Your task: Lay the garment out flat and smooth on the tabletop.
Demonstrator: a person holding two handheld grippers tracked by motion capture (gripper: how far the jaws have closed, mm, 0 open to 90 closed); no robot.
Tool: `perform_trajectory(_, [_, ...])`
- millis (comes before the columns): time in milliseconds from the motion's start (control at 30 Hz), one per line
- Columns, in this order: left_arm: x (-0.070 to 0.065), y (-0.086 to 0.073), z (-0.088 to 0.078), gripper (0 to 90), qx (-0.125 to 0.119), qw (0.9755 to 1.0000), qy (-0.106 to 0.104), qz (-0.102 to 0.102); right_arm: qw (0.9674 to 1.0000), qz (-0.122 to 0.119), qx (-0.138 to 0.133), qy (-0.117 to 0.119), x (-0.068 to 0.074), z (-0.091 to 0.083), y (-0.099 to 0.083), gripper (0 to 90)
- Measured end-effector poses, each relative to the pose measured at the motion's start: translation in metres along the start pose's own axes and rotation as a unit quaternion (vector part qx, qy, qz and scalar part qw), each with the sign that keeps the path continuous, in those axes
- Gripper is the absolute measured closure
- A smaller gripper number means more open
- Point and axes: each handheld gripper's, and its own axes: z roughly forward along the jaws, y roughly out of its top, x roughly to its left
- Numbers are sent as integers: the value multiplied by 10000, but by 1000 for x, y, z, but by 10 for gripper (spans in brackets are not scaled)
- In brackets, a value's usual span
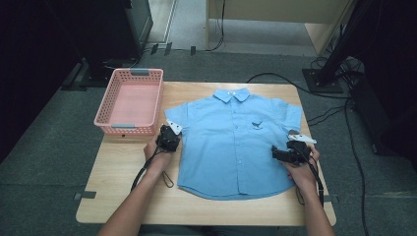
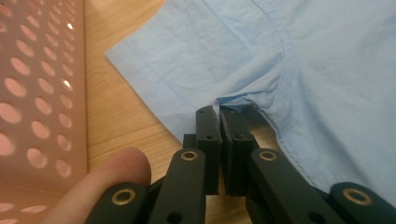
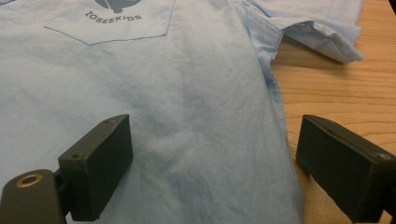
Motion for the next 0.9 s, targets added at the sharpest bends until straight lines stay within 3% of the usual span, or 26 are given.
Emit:
perform_trajectory(167, [3,-2,0,893,-10,9999,126,84,10000,1,0,0,0,0,0,104])
perform_trajectory(433, [4,-2,2,885,-35,9997,219,47,10000,0,1,2,0,0,0,103])
perform_trajectory(500, [5,-1,1,805,-43,9998,210,-25,10000,3,2,2,0,0,0,103])
perform_trajectory(700, [8,0,-2,515,-26,9996,-201,-214,10000,-7,3,17,0,0,0,103])
perform_trajectory(800, [8,-1,-2,413,-64,9986,-431,-315,10000,-4,19,62,-1,0,1,104])
perform_trajectory(900, [10,-3,-1,383,-101,9964,-688,-481,9999,5,-56,84,-2,-4,2,103])
